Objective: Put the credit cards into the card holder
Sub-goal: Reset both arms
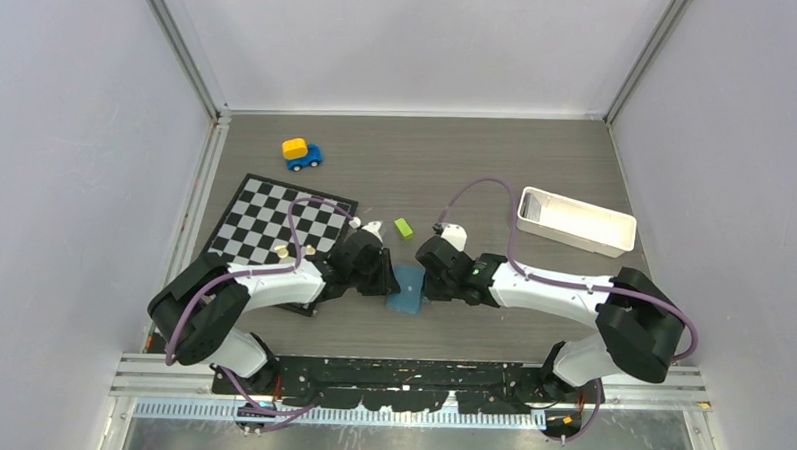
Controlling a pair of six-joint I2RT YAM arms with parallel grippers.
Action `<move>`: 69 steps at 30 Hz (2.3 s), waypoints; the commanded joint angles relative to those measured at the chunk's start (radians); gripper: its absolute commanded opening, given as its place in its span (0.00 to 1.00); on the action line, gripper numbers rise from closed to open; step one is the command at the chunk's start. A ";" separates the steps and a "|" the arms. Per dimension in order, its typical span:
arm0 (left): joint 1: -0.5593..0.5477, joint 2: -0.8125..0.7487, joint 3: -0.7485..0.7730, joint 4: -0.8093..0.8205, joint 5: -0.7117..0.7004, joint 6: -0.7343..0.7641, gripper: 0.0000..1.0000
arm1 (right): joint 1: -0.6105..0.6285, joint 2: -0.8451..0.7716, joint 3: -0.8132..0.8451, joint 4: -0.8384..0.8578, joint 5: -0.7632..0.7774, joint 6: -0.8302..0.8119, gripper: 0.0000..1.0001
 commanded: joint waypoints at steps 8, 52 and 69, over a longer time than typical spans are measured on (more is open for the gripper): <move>-0.028 0.014 -0.029 -0.123 -0.064 0.031 0.25 | -0.022 -0.030 -0.081 0.295 -0.130 -0.026 0.00; -0.048 0.016 -0.032 -0.129 -0.074 0.021 0.25 | -0.039 0.094 -0.083 0.356 -0.119 -0.013 0.01; -0.048 0.007 -0.034 -0.141 -0.083 0.020 0.25 | -0.127 0.097 -0.217 0.437 -0.160 0.067 0.00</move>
